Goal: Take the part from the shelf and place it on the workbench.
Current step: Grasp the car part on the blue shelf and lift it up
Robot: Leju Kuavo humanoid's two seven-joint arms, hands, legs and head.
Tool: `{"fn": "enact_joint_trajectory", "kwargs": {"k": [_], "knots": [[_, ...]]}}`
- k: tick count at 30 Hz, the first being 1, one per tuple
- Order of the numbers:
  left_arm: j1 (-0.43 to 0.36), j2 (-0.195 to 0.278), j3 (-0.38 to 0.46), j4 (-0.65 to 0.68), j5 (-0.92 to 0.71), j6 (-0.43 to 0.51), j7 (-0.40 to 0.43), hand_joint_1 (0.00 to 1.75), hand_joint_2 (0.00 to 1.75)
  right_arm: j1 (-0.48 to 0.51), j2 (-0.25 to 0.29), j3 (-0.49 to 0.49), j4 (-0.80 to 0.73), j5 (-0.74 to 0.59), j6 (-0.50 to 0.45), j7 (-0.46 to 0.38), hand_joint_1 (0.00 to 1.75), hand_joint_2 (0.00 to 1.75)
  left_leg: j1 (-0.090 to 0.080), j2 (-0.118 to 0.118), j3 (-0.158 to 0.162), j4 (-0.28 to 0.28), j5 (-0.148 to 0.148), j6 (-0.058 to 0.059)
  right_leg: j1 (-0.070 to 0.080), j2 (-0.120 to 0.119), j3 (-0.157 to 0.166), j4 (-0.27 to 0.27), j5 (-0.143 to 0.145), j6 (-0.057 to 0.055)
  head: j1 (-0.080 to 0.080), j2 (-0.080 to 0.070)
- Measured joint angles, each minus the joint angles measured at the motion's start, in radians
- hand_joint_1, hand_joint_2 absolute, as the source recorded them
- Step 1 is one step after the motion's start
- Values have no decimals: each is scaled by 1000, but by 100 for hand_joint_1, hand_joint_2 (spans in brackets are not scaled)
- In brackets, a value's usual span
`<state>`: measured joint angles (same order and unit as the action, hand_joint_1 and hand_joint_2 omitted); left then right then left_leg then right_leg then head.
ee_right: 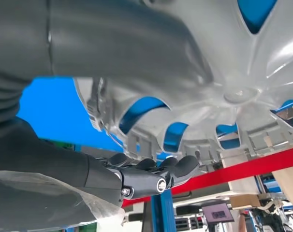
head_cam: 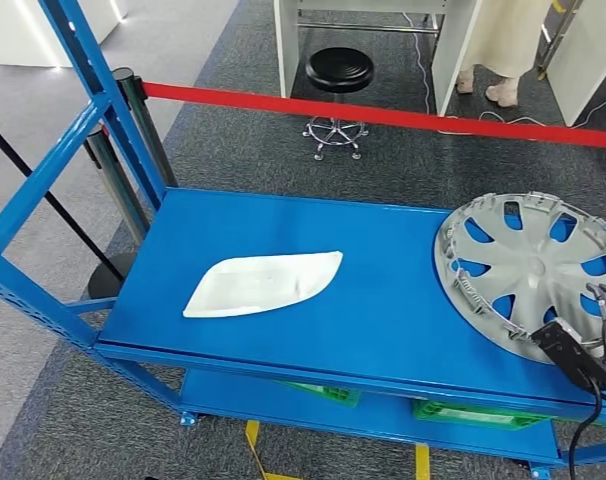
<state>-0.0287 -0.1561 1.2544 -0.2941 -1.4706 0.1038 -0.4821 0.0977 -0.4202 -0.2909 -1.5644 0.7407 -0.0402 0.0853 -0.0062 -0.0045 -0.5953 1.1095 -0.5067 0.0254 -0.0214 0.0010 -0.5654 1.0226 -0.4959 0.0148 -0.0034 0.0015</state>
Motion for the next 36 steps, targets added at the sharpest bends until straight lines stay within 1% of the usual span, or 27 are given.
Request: {"fn": "enact_joint_trajectory", "kwargs": {"k": [1, 2, 4, 6, 7, 9, 10, 11, 12, 13, 14, 15, 16, 17, 20, 21, 22, 23, 25, 26, 27, 28, 30, 31, 32, 33, 36], "knots": [[-1, 2, 0, 2, -2, 1, 2, 0, 0, -10, -6, 6, 13, 1, 0, 1, 0, 175, -2, 0, 18, -45, 13, 5, 1, 0, -2, 0, 1, 4, 0, 0], [-2, 3, -1, 5, -4, 1, 4, 0, 0, -17, -12, 12, 24, 1, 0, 2, 0, 175, -4, 0, 25, -66, 15, 7, 2, -1, -4, 0, 2, 9, 1, 0], [-3, 3, -2, 9, -5, 2, 7, 0, 0, -26, -21, 23, 37, 2, -1, 3, 0, 175, -5, -1, 26, -78, 14, 12, 1, -2, -7, -4, 5, 22, 1, 0], [-2, 3, -3, 12, -6, 2, 7, 0, 0, -33, -30, 32, 46, 2, -1, 2, 0, 175, -2, 0, 30, -91, 23, 21, 0, -2, -17, 13, -11, 32, 2, 0], [-3, 3, -3, 13, -6, 2, 8, 0, 0, -38, -35, 37, 51, 2, -1, 0, 0, 175, 1, 0, 32, -98, 27, 26, 0, -2, -35, 49, -35, 36, 4, 0], [-4, 4, -4, 16, -7, 3, 8, 0, 0, -46, -39, 52, 60, 2, -1, -12, 0, 175, 1, 1, 31, -100, 29, 30, -1, -2, -93, 171, -95, 41, 6, 0], [-4, 4, -4, 18, -7, 2, 8, 0, 0, -48, -40, 63, 63, 3, -1, -20, 0, 175, 0, 2, 31, -99, 29, 30, -1, -2, -119, 228, -114, 44, 7, 0], [-5, 4, -4, 20, -7, 2, 8, 0, 0, -49, -40, 76, 64, 4, -3, -29, 0, 175, 0, 2, 31, -99, 29, 30, -1, -2, -133, 257, -116, 46, 6, 0], [-5, 4, -4, 23, -7, 1, 8, 0, 0, -50, -41, 89, 65, 7, -4, -35, 0, 175, 0, 2, 31, -98, 29, 30, -2, -2, -129, 248, -98, 47, 6, 0], [-6, 4, -4, 24, -7, 1, 8, 0, 0, -52, -44, 102, 65, 11, -7, -39, 0, 175, 0, 1, 32, -96, 28, 29, -3, -3, -106, 201, -65, 48, 6, 0], [-7, 4, -4, 26, -7, 1, 8, 0, 0, -55, -47, 114, 64, 16, -10, -41, 0, 175, 0, 1, 32, -94, 26, 27, -4, -3, -72, 132, -32, 49, 7, 0], [-8, 5, -4, 27, -7, 1, 8, 0, 0, -61, -51, 125, 63, 20, -14, -42, 0, 175, -1, 0, 31, -89, 23, 23, -4, -3, -40, 67, -11, 48, 7, 0], [-8, 6, -4, 28, -7, 1, 7, 0, 0, -66, -54, 135, 61, 23, -17, -43, 0, 175, -3, 0, 28, -85, 21, 19, -4, -2, -15, 22, 0, 44, 7, 0], [-8, 7, -4, 28, -7, 1, 7, 0, 0, -69, -57, 144, 60, 25, -20, -44, 0, 175, -6, -1, 25, -82, 21, 14, -3, 0, -4, 1, 0, 39, 7, 0], [-8, 11, -4, 29, -7, 1, 7, 0, 0, -73, -62, 165, 55, 27, -23, -47, 0, 175, -5, -1, 22, -76, 19, 4, -2, 2, 0, -2, -1, 21, 6, 0], [-9, 12, -4, 30, -7, 1, 7, 0, 0, -75, -63, 169, 53, 27, -24, -49, 0, 175, -5, 0, 19, -63, 8, -1, -3, 1, 1, -3, 0, 15, 4, 0], [-10, 13, -4, 30, -8, 1, 7, 0, 0, -77, -65, 174, 50, 28, -23, -52, 0, 175, -3, 0, 7, -33, -13, -7, -5, 0, 2, -4, 0, 10, 2, 0], [-10, 13, -4, 30, -10, 1, 7, 0, 0, -79, -68, 179, 48, 28, -22, -54, 0, 175, -1, 0, -15, 18, -44, -13, -6, -2, 3, -4, 0, 5, 0, 0], [-10, 13, -5, 32, -13, 0, 7, 0, 0, -84, -77, 190, 46, 26, -10, -59, 0, 175, 2, 1, -73, 151, -104, -19, -6, -3, 3, -4, 0, 1, -2, 0], [-9, 13, -5, 34, -15, 0, 7, 0, 0, -87, -82, 196, 47, 25, 0, -61, 0, 175, 4, 1, -93, 195, -115, -20, -6, -3, 3, -4, 0, 1, -2, 0], [-9, 13, -5, 35, -15, 0, 7, 0, 0, -91, -88, 203, 47, 21, 12, -62, 0, 175, 5, 1, -97, 206, -108, -20, -6, -3, 4, -4, 0, 1, -2, 0], [-9, 13, -5, 36, -16, 0, 8, 0, 0, -96, -94, 209, 48, 15, 27, -63, 0, 175, 5, 1, -84, 178, -81, -18, -6, -2, 5, -4, 0, 1, -2, 0], [-10, 14, -6, 37, -16, 1, 8, 0, 0, -103, -113, 225, 50, -7, 67, -68, 0, 175, 4, 0, -26, 51, -12, -10, -5, -1, 8, -4, -1, 3, -2, 0], [-12, 15, -6, 37, -16, 1, 8, 0, 0, -105, -125, 233, 51, -21, 90, -69, 0, 175, 4, 0, 1, -10, 9, -7, -3, -1, 8, -3, -3, 7, -2, 0], [-13, 15, -6, 38, -17, 1, 8, 0, 0, -106, -138, 243, 52, -35, 113, -70, 0, 175, 3, 0, 16, -48, 17, -4, -2, -1, 6, -2, -2, 12, -1, 0], [-13, 15, -6, 38, -17, 1, 8, 0, 0, -107, -153, 252, 53, -48, 134, -69, 0, 175, 1, -1, 21, -65, 16, -2, 0, -2, 3, -2, -1, 18, -1, 0], [-11, 15, -7, 42, -17, 3, 7, 0, 0, -109, -200, 278, 55, -79, 184, -62, 0, 175, 2, -2, 19, -77, 20, 13, -3, -3, -6, 1, -7, 36, 0, 0]]}}
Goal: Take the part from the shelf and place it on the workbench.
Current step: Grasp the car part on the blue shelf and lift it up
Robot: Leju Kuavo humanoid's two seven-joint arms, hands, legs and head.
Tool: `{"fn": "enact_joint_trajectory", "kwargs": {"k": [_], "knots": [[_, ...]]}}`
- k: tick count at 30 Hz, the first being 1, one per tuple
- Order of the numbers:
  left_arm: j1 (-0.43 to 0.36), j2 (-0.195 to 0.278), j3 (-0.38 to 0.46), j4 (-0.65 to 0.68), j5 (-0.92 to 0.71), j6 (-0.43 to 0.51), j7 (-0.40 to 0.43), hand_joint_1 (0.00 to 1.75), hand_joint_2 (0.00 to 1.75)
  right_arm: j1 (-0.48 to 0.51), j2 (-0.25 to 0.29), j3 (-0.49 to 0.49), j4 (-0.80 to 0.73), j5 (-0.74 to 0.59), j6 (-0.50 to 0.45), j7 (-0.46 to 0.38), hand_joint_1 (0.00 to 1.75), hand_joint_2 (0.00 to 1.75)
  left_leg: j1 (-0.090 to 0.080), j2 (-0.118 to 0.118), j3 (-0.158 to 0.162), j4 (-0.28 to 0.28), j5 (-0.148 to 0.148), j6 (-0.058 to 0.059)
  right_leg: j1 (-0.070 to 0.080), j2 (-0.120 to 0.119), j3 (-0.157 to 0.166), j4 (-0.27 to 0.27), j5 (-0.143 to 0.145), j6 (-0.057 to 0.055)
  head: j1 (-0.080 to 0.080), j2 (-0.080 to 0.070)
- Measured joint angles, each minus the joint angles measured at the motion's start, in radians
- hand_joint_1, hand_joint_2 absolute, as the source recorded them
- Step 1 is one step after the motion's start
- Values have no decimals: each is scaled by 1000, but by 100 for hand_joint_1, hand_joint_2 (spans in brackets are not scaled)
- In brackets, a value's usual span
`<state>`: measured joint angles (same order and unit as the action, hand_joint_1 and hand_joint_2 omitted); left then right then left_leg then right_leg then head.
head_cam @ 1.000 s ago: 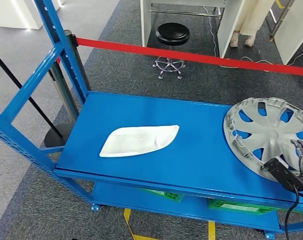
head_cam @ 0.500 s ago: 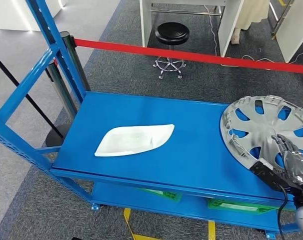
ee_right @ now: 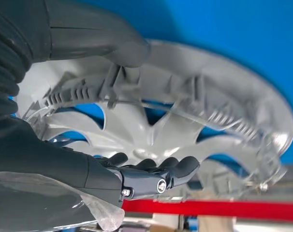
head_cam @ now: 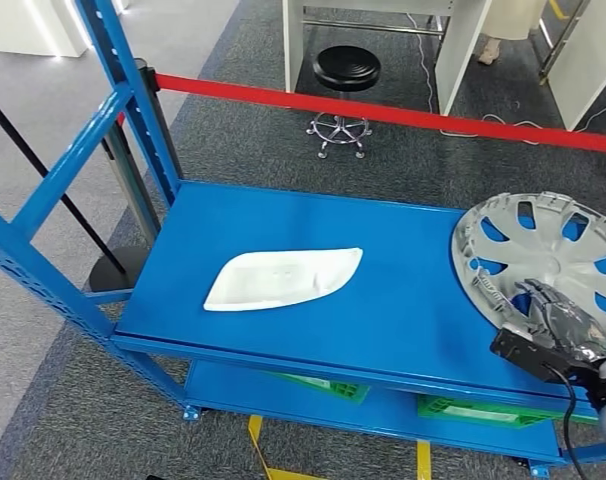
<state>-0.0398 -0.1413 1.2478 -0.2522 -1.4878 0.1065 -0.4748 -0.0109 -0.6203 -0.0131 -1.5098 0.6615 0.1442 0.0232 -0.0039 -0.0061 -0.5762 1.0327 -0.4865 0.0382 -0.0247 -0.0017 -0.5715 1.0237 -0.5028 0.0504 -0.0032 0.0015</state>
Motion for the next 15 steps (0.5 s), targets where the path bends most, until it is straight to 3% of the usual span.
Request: {"fn": "enact_joint_trajectory", "kwargs": {"k": [2, 4, 5, 6, 7, 10, 12, 15], "knots": [[-1, 1, 0, 1, 1, 2, -1, 0, 0, -3, -31, 13, 2, -14, 22, 6, 0, 175, 2, 1, 1, -6, 5, 12, -1, 0, -34, 68, -44, 6, 3, 0], [-2, 2, 0, 2, 1, 2, -2, 0, 0, -5, -53, 25, 6, -22, 36, 12, 0, 175, 0, 1, -1, -6, 5, 16, -1, 1, -96, 201, -104, 9, 5, 0], [-1, 2, 0, 3, 1, 2, -2, 0, 0, -5, -60, 30, 9, -24, 40, 14, 0, 175, -2, 2, -1, -6, 5, 17, -1, 1, -122, 253, -119, 10, 4, 0], [-1, 2, 0, 4, 1, 2, -2, 0, 0, -4, -66, 36, 11, -25, 42, 14, 0, 175, -3, 2, 0, -5, 4, 17, -1, 1, -134, 273, -115, 10, 4, 0], [-1, 2, 0, 4, 1, 2, -2, 0, 0, -4, -72, 40, 13, -25, 44, 15, 0, 175, -3, 1, 1, -5, 4, 17, -1, 0, -125, 252, -92, 10, 4, 0], [-2, 2, 0, 7, 1, 2, -2, 0, 0, -8, -87, 50, 16, -26, 41, 15, 0, 175, -6, 1, 3, -2, -1, 13, 0, 0, -34, 61, -1, 5, 5, 0], [-1, 3, 0, 7, 1, 2, -2, 0, 0, -11, -89, 55, 18, -26, 31, 15, 0, 175, -10, 0, 0, 1, -2, 5, 2, 1, -3, 1, 8, -1, 4, 0], [-1, 4, 0, 8, 2, 3, -2, 0, 0, -15, -89, 64, 21, -26, 23, 25, 0, 175, -9, 1, -4, 8, -7, -8, 2, 2, 0, -3, 10, -15, 3, 0]]}}
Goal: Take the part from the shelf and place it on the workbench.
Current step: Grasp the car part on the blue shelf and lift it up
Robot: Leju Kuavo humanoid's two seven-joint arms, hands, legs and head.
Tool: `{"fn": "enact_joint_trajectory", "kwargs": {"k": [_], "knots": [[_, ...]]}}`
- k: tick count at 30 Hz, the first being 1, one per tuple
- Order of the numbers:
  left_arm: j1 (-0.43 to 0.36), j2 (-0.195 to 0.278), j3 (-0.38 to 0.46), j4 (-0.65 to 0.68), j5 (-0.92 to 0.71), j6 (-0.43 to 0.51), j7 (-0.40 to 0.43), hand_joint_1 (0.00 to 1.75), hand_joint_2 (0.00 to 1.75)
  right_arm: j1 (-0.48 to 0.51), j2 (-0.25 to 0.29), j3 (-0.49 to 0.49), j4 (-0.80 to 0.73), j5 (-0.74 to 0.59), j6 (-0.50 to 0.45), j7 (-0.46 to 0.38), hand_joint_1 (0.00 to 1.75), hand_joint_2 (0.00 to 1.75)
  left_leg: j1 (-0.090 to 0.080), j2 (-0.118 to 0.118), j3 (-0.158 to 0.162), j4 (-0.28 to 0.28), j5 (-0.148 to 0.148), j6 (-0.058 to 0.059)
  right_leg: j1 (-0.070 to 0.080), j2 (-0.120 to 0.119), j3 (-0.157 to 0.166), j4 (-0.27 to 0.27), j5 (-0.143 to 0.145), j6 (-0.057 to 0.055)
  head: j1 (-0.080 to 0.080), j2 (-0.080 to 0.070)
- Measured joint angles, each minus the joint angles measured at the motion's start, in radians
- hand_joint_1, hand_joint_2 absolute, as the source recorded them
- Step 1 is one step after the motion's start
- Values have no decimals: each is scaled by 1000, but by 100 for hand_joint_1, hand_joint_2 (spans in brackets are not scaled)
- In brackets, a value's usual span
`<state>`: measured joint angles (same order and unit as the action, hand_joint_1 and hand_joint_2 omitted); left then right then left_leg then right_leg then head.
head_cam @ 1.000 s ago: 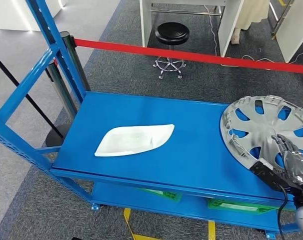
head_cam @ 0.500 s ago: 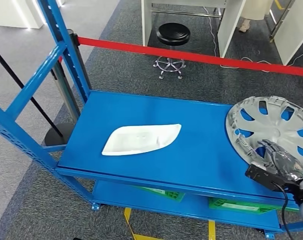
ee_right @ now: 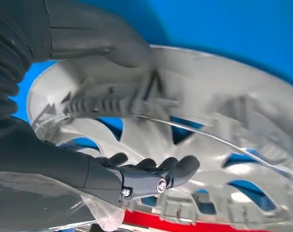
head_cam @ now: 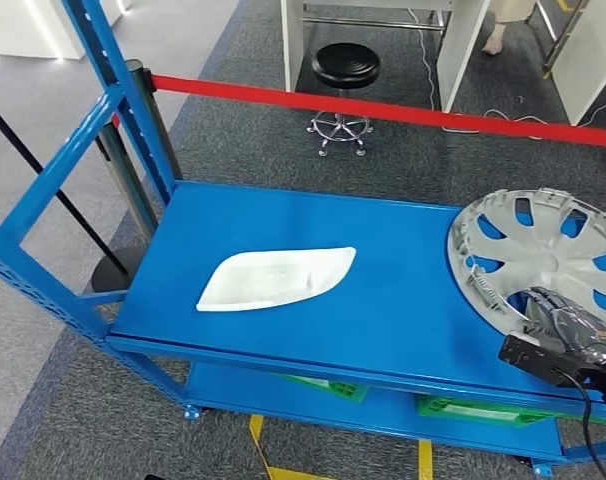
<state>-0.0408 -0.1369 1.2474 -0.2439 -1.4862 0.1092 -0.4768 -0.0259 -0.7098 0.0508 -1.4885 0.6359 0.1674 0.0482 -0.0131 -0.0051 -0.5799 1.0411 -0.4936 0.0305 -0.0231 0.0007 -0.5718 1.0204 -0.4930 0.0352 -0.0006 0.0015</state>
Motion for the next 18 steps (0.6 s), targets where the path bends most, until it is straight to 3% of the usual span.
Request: {"fn": "enact_joint_trajectory", "kwargs": {"k": [2, 4, 5, 6, 7, 8, 9, 11, 12, 13, 16, 18], "knots": [[-1, 1, 0, 1, 0, 2, 0, 0, 0, -6, 0, 3, 4, 1, 2, 27, 0, 175, 2, 1, -22, 57, -39, -12, -4, -2, 3, -2, 1, -11, -4, 0], [0, 0, 0, 2, 0, 4, 0, 0, 0, -9, 0, 3, 12, 5, 9, 56, 0, 175, 6, 1, -77, 180, -101, -21, -4, -4, 3, -2, 0, -16, -7, 0], [0, -1, 0, 2, 0, 5, 1, 0, 0, -10, 0, 3, 17, 7, 13, 67, 0, 175, 8, 1, -103, 238, -120, -23, -4, -4, 4, -2, 0, -17, -7, 0], [2, -1, 0, 2, 1, 6, 2, 0, 0, -11, 0, 3, 23, 10, 17, 76, 0, 175, 9, 1, -116, 267, -122, -24, -3, -4, 5, -2, -1, -18, -7, 0], [2, -1, 0, 3, 1, 7, 2, 0, 0, -13, 0, 3, 29, 15, 21, 84, 0, 175, 9, 1, -113, 260, -105, -22, -2, -3, 7, -2, -1, -18, -7, 0], [2, -1, 0, 3, 2, 8, 3, 0, 0, -16, 0, 3, 34, 18, 27, 92, 0, 175, 9, 1, -93, 215, -71, -18, -1, -3, 9, -2, -2, -18, -7, 0], [2, 0, 0, 3, 2, 10, 3, 0, 0, -19, 0, 3, 38, 21, 38, 99, 15, 175, 8, 1, -63, 148, -33, -12, -1, -2, 12, -2, -3, -18, -7, 0], [0, 1, 0, 3, 3, 12, 3, 0, 0, -24, -2, 5, 48, 20, 66, 112, 103, 175, 5, 1, -12, 35, 9, -2, 3, -2, 13, -1, -6, -13, -7, 0], [-1, 1, 0, 3, 3, 13, 3, 0, 0, -25, -5, 6, 53, 17, 79, 116, 146, 175, 3, 1, -1, 8, 11, 1, 5, -2, 11, -1, -5, -8, -6, 0], [-1, 1, 0, 3, 4, 14, 3, 0, 0, -26, -8, 8, 57, 13, 88, 117, 175, 175, 2, 1, 2, 0, 7, 3, 6, -2, 10, -3, -4, -3, -6, 0], [1, 1, 0, 3, 7, 15, 3, 0, 0, -27, -19, 12, 65, 6, 97, 117, 175, 175, 6, 1, 6, -17, 14, 15, 4, -2, 5, 3, -14, 13, -5, 0], [0, 1, 0, 3, 8, 16, 3, 0, 0, -26, -22, 16, 74, 4, 99, 116, 175, 175, 10, 2, 9, -25, 19, 23, 3, -2, -31, 76, -60, 19, -2, 0]]}}
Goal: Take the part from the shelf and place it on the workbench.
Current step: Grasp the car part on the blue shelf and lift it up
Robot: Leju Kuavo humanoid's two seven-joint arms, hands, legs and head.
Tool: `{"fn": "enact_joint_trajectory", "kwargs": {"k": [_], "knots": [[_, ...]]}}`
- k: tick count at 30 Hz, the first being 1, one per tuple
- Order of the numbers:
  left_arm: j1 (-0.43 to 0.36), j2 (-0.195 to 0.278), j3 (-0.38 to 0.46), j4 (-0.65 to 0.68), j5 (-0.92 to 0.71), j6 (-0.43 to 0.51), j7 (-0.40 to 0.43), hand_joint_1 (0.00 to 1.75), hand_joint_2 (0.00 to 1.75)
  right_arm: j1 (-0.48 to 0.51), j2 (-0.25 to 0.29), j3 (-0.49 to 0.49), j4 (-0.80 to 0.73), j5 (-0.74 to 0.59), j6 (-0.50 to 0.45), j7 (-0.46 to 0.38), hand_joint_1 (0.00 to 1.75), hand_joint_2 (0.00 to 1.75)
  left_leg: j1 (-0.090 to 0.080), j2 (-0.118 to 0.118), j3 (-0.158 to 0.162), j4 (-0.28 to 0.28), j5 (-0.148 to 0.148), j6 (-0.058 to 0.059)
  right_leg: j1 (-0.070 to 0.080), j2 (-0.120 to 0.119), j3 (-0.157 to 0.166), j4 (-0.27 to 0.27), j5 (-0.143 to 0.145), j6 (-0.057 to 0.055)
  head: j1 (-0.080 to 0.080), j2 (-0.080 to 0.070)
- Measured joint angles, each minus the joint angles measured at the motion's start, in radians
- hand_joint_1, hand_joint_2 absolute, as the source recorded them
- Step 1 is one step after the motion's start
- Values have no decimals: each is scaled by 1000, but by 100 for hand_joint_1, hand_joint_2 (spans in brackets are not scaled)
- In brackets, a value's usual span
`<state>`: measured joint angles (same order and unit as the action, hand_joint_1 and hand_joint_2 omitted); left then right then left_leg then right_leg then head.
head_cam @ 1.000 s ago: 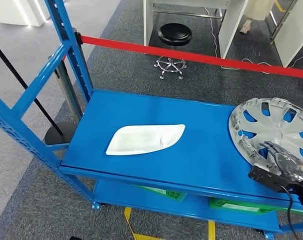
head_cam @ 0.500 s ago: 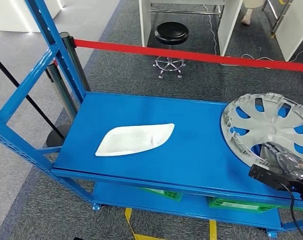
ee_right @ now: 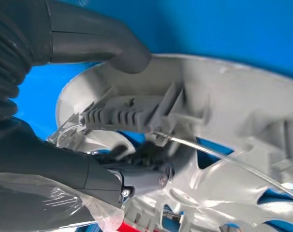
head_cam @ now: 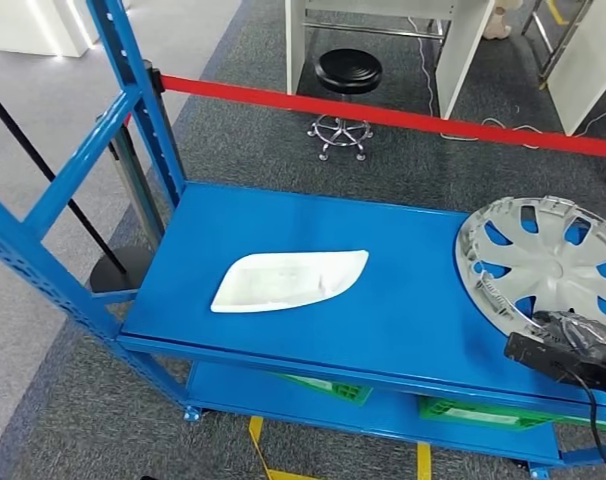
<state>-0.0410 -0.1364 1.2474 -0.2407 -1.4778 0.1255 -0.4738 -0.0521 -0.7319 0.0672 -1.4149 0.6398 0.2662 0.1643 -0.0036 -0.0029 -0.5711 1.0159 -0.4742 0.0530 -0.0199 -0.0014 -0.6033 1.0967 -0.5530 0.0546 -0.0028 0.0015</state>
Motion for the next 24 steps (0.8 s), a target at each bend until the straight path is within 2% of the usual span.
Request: {"fn": "enact_joint_trajectory", "kwargs": {"k": [2, 3, 4, 5, 7, 8, 9, 12, 14, 15, 17, 18, 19, 20, 22, 24], "knots": [[0, 0, 0, 0, 1, 0, 0, 0, 0, 0, -1, 5, 8, 0, -1, 0, 175, 175, -2, 0, -2, 0, 1, 3, 0, 0, -61, 127, -55, 3, 1, 0], [0, 0, 0, 0, 1, 0, 0, 0, 0, 0, -1, 7, 11, 0, -1, 0, 175, 175, -3, 1, -2, 0, 1, 3, 0, 0, -81, 168, -63, 4, 0, 0], [1, -1, 0, 0, 1, 0, 0, 0, 0, 0, -1, 8, 12, -1, -1, 0, 175, 175, -3, 1, -1, 1, 0, 4, 0, 0, -84, 175, -53, 5, 0, 0], [1, -1, 0, 1, 1, 0, 0, 0, 0, -1, -1, 9, 13, -1, -1, 0, 175, 175, -3, 1, 1, 1, 0, 4, 0, 0, -67, 140, -24, 5, 0, 0], [1, -1, 0, 1, 1, 0, 0, 0, 0, -4, -2, 10, 14, -1, -1, -2, 175, 175, -3, 0, 4, 3, -3, 0, 1, -1, -1, 8, 38, 3, 1, 0], [0, -1, 0, 1, 1, 0, 0, 0, 0, -7, -2, 11, 14, -2, -1, -3, 175, 175, -4, 0, 4, 6, -5, -4, 2, 0, 29, -47, 54, -1, 0, 0], [0, -1, 0, 1, 1, 0, 0, 0, 0, -9, -2, 12, 14, -2, -1, -4, 175, 175, -6, -1, 3, 7, -5, -9, 3, 0, 46, -79, 59, -5, -1, 0], [1, 0, 0, 1, 1, 0, 0, 0, 0, -14, -2, 14, 14, -4, -1, -4, 175, 175, -4, -2, 2, 9, -4, -23, 5, 1, 56, -94, 59, -22, -2, 0], [1, 1, 0, 1, 1, 0, 0, 0, 0, -17, -2, 14, 13, -5, -2, -4, 175, 175, -2, -1, -11, 46, -33, -34, 1, -1, 60, -100, 64, -34, -5, 0], [1, 2, 0, 1, 2, 0, 0, 0, 0, -19, -2, 15, 13, -6, -2, -4, 175, 175, 0, -1, -30, 93, -62, -40, 0, -2, 61, -102, 66, -38, -7, 0], [1, 1, 0, 1, 3, 0, 0, 0, 0, -19, -2, 15, 13, -5, -4, -4, 175, 175, 5, -1, -84, 222, -124, -48, -1, -3, 61, -102, 65, -42, -9, 0], [2, 1, 0, 1, 4, -1, 0, 0, 0, -19, -2, 16, 13, -2, -7, -4, 175, 175, 7, -1, -103, 268, -138, -51, -1, -3, 61, -102, 65, -42, -8, 0], [3, 1, 0, 1, 7, -2, 0, 0, 0, -19, -2, 17, 13, 3, -13, -3, 175, 175, 9, -1, -108, 281, -133, -52, -1, -3, 61, -101, 65, -42, -8, 0], [4, 1, 0, 1, 9, -3, -1, 0, 0, -20, -1, 18, 13, 11, -22, -1, 175, 175, 11, -1, -94, 255, -109, -53, -2, -3, 62, -101, 65, -41, -8, 0], [4, 0, 1, 1, 13, -3, -3, 0, 0, -21, 1, 21, 13, 31, -39, 6, 175, 175, 13, -1, -36, 131, -43, -51, -2, -2, 63, -101, 65, -37, -8, 0], [3, -1, 1, 1, 14, -4, -5, 0, 0, -21, 4, 24, 13, 46, -51, 11, 175, 175, 12, -2, 6, 32, -15, -46, 0, -1, 59, -98, 65, -26, -8, 0]]}}
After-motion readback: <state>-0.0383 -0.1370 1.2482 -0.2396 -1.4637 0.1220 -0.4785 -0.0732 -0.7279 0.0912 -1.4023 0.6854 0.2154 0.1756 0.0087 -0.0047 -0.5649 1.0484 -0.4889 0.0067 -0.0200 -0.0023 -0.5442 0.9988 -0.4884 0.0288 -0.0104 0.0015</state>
